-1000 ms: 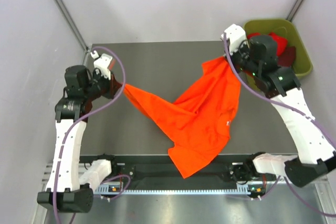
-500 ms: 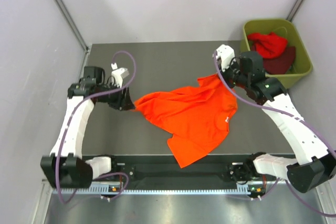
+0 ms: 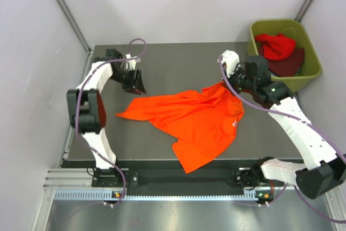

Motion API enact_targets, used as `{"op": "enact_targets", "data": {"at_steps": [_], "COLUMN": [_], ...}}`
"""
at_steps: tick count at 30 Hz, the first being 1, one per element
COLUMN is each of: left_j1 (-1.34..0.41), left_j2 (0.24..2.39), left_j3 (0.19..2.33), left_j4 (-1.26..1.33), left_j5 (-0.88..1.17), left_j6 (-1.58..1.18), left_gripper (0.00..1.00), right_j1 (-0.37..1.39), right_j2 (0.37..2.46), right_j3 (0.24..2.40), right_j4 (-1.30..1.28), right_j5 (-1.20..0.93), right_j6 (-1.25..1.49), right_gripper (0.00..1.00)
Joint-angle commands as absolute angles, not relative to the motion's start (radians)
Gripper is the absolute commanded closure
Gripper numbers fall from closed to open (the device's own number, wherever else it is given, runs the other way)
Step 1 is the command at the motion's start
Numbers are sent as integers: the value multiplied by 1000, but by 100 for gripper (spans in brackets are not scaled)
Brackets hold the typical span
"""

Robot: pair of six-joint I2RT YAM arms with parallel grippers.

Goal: Fold and stack the t-shirts
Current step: Flatten the tshirt out

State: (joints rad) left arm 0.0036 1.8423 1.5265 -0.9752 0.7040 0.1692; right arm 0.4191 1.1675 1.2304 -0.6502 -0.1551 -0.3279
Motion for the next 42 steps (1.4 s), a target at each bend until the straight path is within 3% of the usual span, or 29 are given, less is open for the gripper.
{"op": "enact_targets", "data": {"at_steps": [1,6,14,27,29,30,31,42], "left_j1": [3,3,5,-40,-43,-43,-43,-44], "left_j2": [1986,2175,2299,2243,2246,2249,2250,2168], "left_j3": [1666,1854,1913,1672,1660,1660,1660,1948], "left_j4": [-962,-991,-1025,-1149,-1158,-1161,-1161,-991], "left_j5": [716,695,693,750,752,762,770,703], "left_j6": [150,160,195,383,393,399,399,239], "left_gripper": [49,50,50,46,60,76,100,100], "right_j1": [426,425,426,426,425,425,425,425], "right_j2": [1158,1166,1192,1227,1227,1227,1227,1334], "right_j3": [1236,1238,1238,1246,1246,1246,1244,1351], "right_j4": [-647,-653,-644,-611,-609,-607,-606,-508], "right_j5": [-176,-172,-169,-163,-161,-160,-158,-34], "right_j6": [-313,-314,-321,-331,-333,-331,-330,-411], "right_gripper": [100,100,100,100,100,100,100,100]}}
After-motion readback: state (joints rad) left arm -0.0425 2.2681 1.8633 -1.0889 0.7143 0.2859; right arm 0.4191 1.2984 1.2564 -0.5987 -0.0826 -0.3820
